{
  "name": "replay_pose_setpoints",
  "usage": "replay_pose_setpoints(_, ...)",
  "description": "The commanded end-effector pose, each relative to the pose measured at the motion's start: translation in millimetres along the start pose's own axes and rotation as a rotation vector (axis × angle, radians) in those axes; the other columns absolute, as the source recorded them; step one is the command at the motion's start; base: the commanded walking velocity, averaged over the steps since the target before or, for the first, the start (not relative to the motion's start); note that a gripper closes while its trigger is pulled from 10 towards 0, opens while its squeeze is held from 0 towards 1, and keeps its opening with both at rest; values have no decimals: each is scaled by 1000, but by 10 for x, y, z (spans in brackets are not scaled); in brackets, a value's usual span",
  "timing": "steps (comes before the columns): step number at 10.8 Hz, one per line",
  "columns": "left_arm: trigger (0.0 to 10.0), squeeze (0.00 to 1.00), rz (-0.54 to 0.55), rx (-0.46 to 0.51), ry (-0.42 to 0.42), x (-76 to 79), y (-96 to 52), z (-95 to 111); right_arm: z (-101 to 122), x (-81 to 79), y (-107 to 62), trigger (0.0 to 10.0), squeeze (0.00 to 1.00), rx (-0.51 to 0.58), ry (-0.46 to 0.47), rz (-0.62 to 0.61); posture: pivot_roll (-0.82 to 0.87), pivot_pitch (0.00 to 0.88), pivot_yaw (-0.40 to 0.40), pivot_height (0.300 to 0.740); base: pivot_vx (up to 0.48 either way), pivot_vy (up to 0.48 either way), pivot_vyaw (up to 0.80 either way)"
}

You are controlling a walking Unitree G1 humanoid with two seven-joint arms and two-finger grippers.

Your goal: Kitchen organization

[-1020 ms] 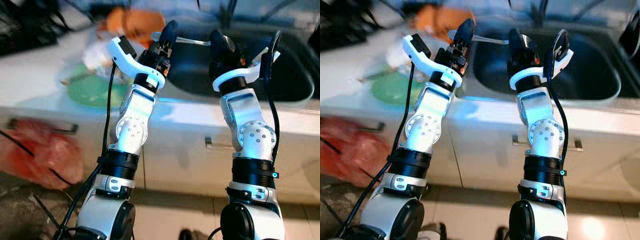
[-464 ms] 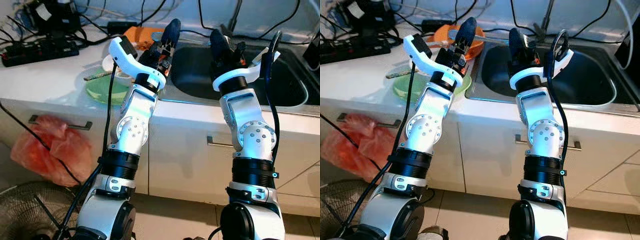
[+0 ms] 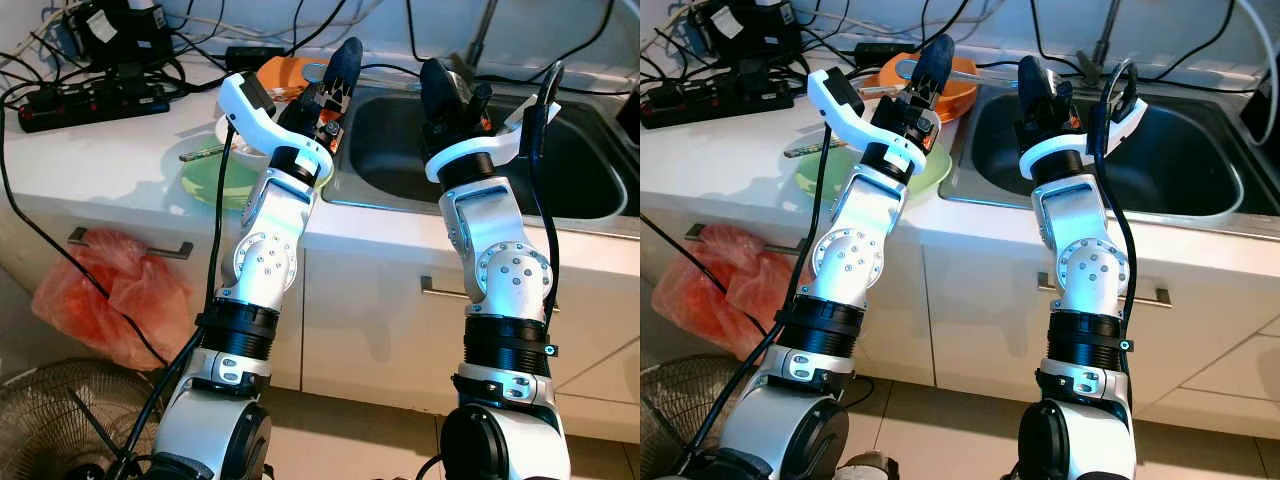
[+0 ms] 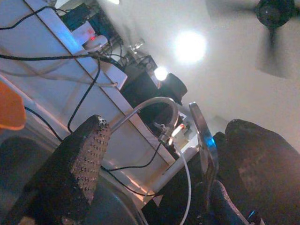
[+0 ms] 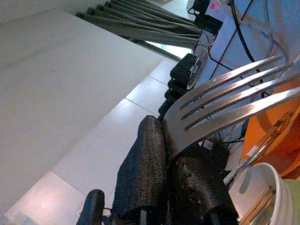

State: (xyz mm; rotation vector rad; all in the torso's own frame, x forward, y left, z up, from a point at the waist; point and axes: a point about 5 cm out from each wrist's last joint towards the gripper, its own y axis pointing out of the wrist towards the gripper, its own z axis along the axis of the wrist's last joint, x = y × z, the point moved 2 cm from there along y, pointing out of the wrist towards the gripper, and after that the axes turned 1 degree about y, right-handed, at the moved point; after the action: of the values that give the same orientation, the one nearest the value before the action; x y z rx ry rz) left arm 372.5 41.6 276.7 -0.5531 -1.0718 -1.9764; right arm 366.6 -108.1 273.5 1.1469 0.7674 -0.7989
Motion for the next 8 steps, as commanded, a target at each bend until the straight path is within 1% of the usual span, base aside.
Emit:
replay_pose_setpoints(1, 10000, 941, -95, -16, -153, 457, 135, -250, -89, -34, -8, 0, 0, 10, 48, 15, 175, 175, -8, 740, 0, 0, 0)
replay_pose_setpoints(8, 10000, 941, -95, -16, -153, 457, 135, -250, -89, -34, -8, 0, 0, 10, 48, 15, 175, 175, -8, 740, 0, 0, 0)
